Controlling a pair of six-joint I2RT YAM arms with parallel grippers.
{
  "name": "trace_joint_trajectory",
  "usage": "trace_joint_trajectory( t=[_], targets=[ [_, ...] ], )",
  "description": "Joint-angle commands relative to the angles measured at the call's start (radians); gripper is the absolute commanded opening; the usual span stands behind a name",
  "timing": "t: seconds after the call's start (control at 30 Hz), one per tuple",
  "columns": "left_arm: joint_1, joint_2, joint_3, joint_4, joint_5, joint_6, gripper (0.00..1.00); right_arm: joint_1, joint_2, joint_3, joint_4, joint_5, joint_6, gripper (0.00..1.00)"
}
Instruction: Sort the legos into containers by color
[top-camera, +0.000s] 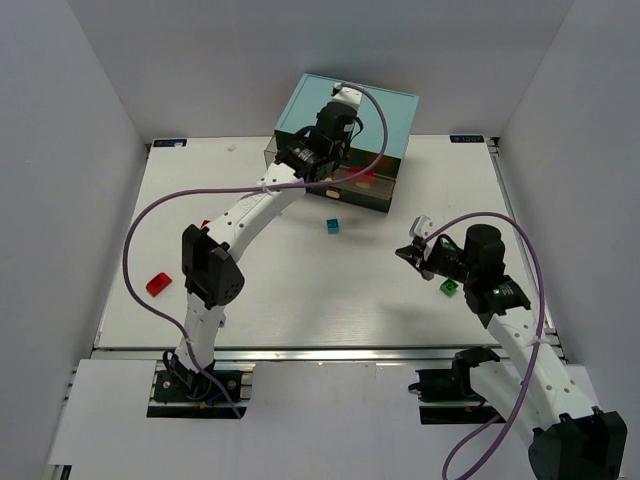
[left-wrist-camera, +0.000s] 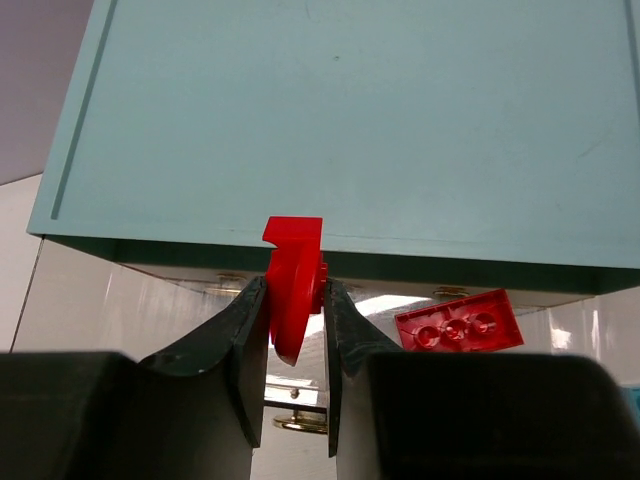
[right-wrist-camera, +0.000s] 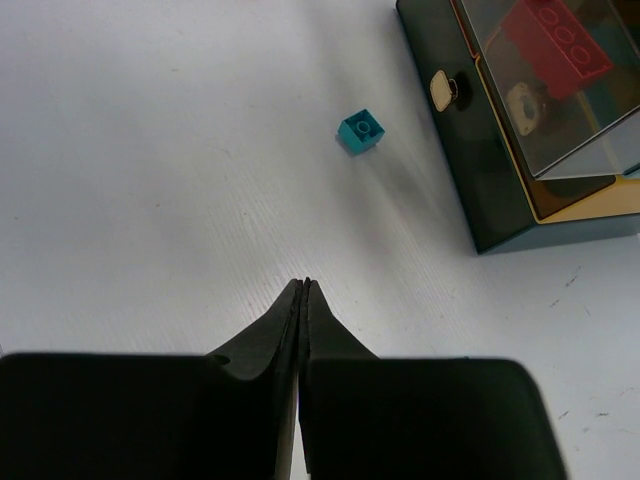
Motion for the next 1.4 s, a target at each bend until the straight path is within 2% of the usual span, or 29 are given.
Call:
trace_joint_trajectory(
  t=[0.0, 0.1, 0.2, 0.4, 0.47, 0.53, 0.57, 0.63, 0.67, 0.7, 0.8, 0.87, 0.9, 1.1, 1.2, 1.23, 1.3, 1.37],
  targets=[
    [0.014, -0.02, -0.002, -0.006, 0.025, -0.017, 0.3, -0.005, -0.008, -0.011, 0.02, 0.019, -0.017, 0.0],
    [0.025, -0.017, -0.002, -0.009, 0.028, -0.029, 0.53, -0.006, -0.013, -0.014, 0.022, 0.019, -0.023, 0.0],
    [0.034, -0.015, -0.002, -0.014, 0.035, -0.04, 0.64, -0.011, -0.013, -0.015, 0.022, 0.014, -0.025, 0.0],
    [0.043, -0.035, -0.009, -0.029, 0.042, -0.06, 0.65, -0.012, -0.019, -0.014, 0.017, 0.009, -0.028, 0.0],
    [0.052, -0.067, -0.066, -0.017, 0.045, -0.076, 0.47, -0.014, -0.024, -0.014, 0.016, 0.005, -0.029, 0.0],
    [0.052, -0.176, -0.161, 0.045, 0.054, -0.093, 0.24, -0.015, -0.028, -0.014, 0.013, -0.007, -0.033, 0.12],
    [0.062, -0.225, -0.295, 0.073, 0.06, -0.121, 0.08, -0.021, -0.031, -0.014, 0.013, -0.011, -0.033, 0.21],
    [0.072, -0.398, -0.452, 0.157, 0.084, -0.15, 0.01, -0.017, -0.034, -0.009, 0.002, -0.027, -0.036, 0.29],
    [0.088, -0.456, -0.603, 0.181, 0.094, -0.176, 0.0, -0.017, -0.033, -0.008, -0.001, -0.037, -0.036, 0.31],
    [0.11, -0.562, -0.668, 0.189, 0.098, -0.196, 0.0, -0.018, -0.033, -0.006, -0.006, -0.038, -0.034, 0.31],
    [0.169, -0.741, -0.898, 0.176, 0.079, -0.265, 0.0, -0.018, -0.033, -0.004, -0.006, -0.038, -0.029, 0.31],
    [0.206, -0.814, -0.998, 0.184, 0.06, -0.296, 0.03, -0.017, -0.031, -0.004, -0.004, -0.038, -0.029, 0.31],
    [0.241, -0.865, -1.073, 0.201, 0.062, -0.296, 0.08, -0.017, -0.033, -0.004, -0.001, -0.04, -0.028, 0.31],
    [0.309, -0.877, -1.077, 0.164, 0.135, -0.316, 0.22, -0.018, -0.028, -0.006, -0.001, -0.043, -0.022, 0.31],
    [0.356, -0.868, -1.129, 0.15, 0.117, -0.375, 0.33, -0.022, -0.03, -0.006, 0.0, -0.043, -0.022, 0.31],
    [0.371, -0.859, -1.138, 0.144, 0.112, -0.426, 0.43, -0.023, -0.03, -0.006, -0.001, -0.04, -0.022, 0.32],
    [0.425, -0.807, -1.143, 0.089, 0.109, -0.502, 0.54, -0.022, -0.027, -0.008, 0.0, -0.041, -0.02, 0.33],
    [0.482, -0.735, -1.131, 0.055, 0.132, -0.604, 0.6, -0.021, -0.022, -0.008, 0.0, -0.041, -0.019, 0.34]
  ],
)
